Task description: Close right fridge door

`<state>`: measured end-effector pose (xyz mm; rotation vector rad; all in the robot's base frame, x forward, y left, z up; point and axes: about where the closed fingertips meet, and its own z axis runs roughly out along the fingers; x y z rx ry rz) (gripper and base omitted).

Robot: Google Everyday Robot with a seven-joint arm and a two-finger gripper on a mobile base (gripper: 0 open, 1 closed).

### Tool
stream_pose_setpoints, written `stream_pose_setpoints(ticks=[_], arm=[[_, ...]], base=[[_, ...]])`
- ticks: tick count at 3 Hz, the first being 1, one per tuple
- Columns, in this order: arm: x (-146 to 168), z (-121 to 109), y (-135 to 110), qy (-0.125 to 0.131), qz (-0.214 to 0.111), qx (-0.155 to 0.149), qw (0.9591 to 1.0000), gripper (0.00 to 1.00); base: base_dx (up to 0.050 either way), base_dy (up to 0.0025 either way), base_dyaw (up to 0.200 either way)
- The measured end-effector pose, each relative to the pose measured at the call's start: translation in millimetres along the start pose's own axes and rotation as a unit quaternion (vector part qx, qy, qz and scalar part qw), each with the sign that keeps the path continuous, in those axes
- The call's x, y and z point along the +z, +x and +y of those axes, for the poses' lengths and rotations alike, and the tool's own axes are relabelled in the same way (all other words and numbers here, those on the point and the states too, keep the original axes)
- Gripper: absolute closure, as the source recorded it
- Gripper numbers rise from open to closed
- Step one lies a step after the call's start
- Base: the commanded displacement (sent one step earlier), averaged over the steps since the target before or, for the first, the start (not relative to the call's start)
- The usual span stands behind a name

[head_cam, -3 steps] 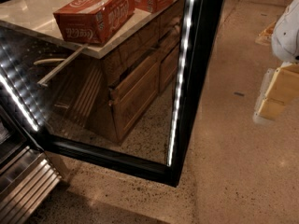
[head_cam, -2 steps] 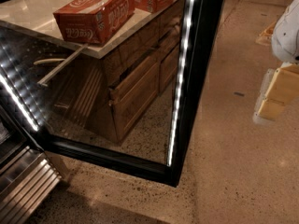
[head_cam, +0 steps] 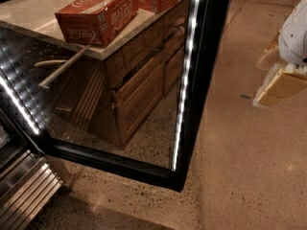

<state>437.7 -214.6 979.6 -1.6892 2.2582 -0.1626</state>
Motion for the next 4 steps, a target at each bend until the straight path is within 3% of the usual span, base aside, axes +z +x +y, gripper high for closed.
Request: stream_pose_setpoints(ticks=[2,3,4], arm=[[-0.1,0.3,-2.1,-0.005,-0.003,0.004,1.0000,0.89],[0.2,-1.2,-6.4,-0.005,0.002,0.004,1.0000,1.00],[-0.2,-16.0,-6.3,0.002,0.018,0.010,0.9998,1.00]], base=[[0.000,0.00000,0.000],[0.000,0.00000,0.000],[0.000,0.00000,0.000]])
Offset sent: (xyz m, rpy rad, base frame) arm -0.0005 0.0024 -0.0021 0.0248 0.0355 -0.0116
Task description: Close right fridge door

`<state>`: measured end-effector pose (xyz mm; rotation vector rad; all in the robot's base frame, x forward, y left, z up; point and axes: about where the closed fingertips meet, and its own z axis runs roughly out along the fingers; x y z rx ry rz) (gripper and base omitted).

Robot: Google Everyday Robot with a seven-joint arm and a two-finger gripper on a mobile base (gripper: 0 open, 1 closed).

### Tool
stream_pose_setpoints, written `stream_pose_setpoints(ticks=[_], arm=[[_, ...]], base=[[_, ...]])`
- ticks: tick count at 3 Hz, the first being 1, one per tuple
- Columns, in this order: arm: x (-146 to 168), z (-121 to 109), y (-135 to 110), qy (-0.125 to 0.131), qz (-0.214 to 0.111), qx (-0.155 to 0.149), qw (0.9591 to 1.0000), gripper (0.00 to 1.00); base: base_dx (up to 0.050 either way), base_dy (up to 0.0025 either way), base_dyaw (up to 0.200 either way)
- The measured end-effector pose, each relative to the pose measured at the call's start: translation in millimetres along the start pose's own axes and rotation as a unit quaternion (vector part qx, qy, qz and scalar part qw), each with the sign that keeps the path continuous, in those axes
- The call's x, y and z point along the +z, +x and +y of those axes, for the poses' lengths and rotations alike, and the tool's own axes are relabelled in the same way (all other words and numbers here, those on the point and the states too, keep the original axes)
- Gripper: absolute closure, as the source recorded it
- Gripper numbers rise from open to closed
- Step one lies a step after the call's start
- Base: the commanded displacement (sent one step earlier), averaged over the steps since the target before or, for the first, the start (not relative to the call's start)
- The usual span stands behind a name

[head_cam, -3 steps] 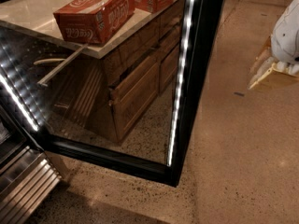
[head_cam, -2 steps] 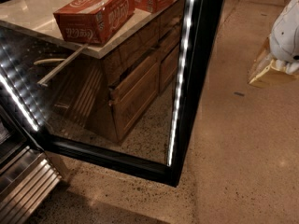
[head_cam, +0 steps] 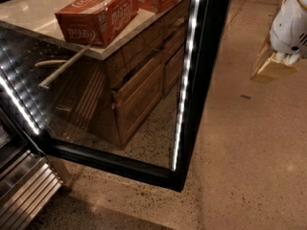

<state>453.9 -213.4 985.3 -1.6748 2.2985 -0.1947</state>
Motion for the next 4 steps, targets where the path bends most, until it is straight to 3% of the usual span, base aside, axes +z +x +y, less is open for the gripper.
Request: stream_pose_setpoints(ticks=[2,3,4], arm=[[-2.6,-88.1,30.8,0.021,0.028,0.064,0.9973,1.00],[11.3,-115.8,42.5,0.021,0.030,0.089,0.9954,1.00],[12.1,-122.3,39.6,0.031,0.024,0.088,0.9954,1.00]], base=[[0.000,0.00000,0.000],[0.000,0.00000,0.000],[0.000,0.00000,0.000]])
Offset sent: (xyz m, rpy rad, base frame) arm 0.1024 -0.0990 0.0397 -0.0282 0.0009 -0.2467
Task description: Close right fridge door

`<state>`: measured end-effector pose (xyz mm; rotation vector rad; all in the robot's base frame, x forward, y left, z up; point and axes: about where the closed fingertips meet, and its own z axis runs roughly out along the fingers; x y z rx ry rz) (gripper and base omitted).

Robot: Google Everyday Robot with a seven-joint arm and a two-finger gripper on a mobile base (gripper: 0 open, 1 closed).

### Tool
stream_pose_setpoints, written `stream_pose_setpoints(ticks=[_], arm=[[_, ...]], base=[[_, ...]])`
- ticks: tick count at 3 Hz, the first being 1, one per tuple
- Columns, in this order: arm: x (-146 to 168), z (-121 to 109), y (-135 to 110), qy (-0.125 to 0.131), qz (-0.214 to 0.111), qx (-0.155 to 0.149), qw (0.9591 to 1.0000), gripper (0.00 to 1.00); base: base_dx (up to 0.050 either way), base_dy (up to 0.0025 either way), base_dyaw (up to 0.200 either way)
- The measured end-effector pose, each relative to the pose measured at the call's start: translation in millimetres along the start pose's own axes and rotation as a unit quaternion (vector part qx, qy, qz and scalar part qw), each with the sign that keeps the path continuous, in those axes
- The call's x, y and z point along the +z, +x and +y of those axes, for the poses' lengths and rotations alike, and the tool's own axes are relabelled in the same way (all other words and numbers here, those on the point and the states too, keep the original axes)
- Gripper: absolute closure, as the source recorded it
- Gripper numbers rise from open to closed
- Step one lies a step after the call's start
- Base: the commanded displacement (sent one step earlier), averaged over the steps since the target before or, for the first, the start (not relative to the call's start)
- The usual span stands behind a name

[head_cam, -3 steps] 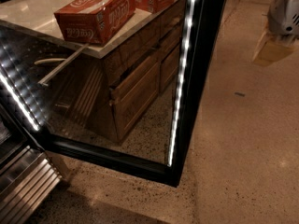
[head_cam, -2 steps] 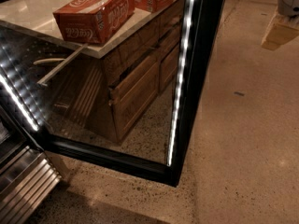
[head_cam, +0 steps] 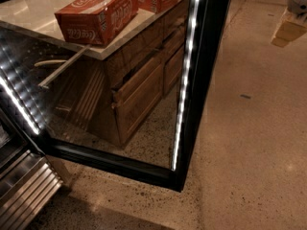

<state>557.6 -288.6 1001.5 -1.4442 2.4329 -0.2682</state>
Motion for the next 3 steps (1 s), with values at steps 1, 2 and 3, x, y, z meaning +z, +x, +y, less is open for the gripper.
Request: stream_pose_setpoints(ticks=[1,2,3], arm=[[11.5,-0.8,7.7,-0.039,-0.022,-0.008,0.9990,1.00],[13.4,-6.6,-20.8,-0.073,-0.100,-0.023,0.9920,1.00],[13.9,-9.3,-39.5,-0.084,-0.131,-0.033,0.9872,1.00]], base=[[0.000,0.00000,0.000],[0.000,0.00000,0.000],[0.000,0.00000,0.000]])
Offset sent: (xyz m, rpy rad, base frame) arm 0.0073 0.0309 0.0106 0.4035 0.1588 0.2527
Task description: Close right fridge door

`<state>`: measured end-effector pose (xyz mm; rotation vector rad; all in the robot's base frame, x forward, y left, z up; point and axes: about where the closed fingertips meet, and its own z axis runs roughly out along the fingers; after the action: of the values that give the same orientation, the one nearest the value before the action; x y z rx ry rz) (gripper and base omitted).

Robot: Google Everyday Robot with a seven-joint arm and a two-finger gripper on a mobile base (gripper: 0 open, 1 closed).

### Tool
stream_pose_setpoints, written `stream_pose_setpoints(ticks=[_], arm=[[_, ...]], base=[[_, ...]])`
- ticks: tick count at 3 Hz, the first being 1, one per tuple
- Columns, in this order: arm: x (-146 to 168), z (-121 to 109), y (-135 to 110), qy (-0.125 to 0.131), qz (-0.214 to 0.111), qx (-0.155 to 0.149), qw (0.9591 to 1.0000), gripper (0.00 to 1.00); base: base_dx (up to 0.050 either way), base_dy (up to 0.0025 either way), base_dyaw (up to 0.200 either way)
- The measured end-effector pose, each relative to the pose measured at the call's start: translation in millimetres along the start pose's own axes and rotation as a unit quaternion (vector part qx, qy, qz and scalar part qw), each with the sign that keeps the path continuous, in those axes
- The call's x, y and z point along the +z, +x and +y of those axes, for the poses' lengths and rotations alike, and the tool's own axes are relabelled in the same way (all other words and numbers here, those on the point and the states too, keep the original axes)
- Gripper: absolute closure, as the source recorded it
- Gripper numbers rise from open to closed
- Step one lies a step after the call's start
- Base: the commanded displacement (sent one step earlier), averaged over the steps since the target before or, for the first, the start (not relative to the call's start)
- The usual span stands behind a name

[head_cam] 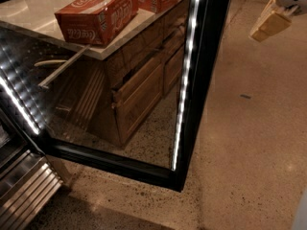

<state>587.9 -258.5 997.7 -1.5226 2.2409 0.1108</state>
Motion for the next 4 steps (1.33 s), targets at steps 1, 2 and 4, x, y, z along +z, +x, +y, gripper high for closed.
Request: stream_pose_setpoints(ticks=[1,2,4], arm=[[2.5,-9.4,-5.8,0.016,-0.010,0.000,0.9998,1.00],[5.6,-16.1,-10.3,0.026,-0.017,-0.001,0.9995,1.00],[32.3,7.2,-62.2,0.011,0.007,-0.070,0.9975,1.00]], base=[[0.000,0.00000,0.000],[0.000,0.00000,0.000],[0.000,0.00000,0.000]])
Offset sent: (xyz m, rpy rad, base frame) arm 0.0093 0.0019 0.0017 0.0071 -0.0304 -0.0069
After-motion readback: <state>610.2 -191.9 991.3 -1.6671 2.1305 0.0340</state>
